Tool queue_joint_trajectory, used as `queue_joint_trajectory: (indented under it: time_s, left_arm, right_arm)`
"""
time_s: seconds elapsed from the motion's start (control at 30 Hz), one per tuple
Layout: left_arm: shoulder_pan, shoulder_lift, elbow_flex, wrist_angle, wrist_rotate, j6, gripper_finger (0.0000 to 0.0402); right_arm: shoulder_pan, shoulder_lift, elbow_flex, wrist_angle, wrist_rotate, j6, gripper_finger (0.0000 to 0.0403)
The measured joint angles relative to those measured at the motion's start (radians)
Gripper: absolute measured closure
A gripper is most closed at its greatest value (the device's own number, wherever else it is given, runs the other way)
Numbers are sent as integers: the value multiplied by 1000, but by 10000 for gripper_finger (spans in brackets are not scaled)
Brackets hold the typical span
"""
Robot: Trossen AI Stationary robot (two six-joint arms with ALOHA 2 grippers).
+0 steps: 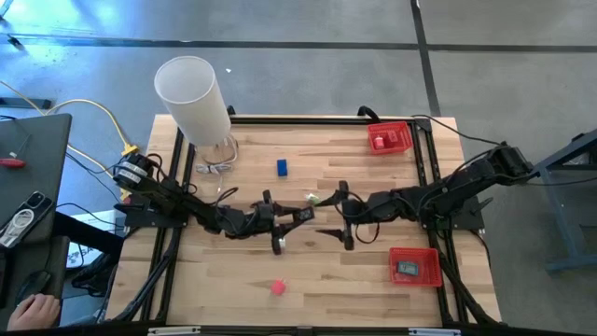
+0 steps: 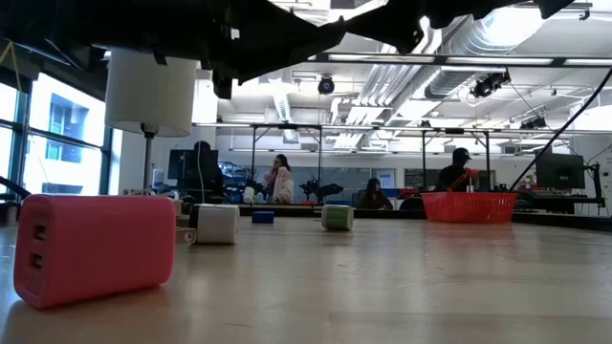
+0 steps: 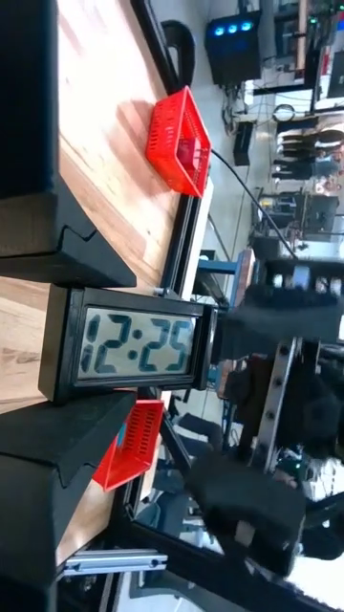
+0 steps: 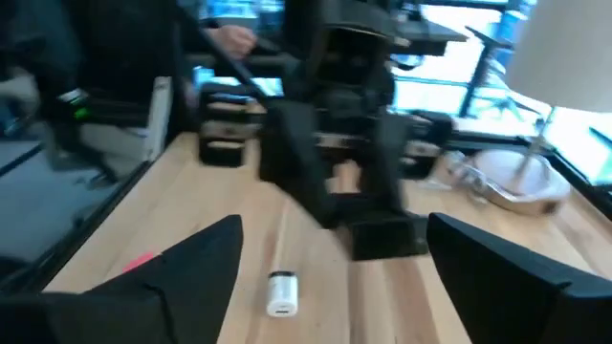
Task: Pick & Place Office items
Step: Put the black digital clock into the bottom red basket
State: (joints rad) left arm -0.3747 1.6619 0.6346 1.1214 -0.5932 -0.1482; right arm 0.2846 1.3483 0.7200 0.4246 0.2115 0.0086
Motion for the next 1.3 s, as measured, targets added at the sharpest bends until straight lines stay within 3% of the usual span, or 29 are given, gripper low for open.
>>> queue_joint_trajectory:
  time_s: [0.13,0.4,0.57,0.77,0.97,1.3]
  left_arm:
    - [15,2,0,-2,62,-17,256]
    - [28,3,0,-17,68,-34,256]
    - [41,3,0,-26,69,-44,256]
    - [40,3,0,-29,76,-47,256]
    - [40,3,0,-48,82,-60,256]
    - [40,3,0,-65,91,-62,256]
  right_arm:
    - [1,0,0,6,44,-30,82]
    - [-31,1,0,6,75,22,88]
    - [-72,6,0,-16,-18,77,88]
    - [-90,106,0,57,-93,50,88]
    - [-88,203,1,205,-85,-14,88]
    - [-86,204,1,216,-88,-31,88]
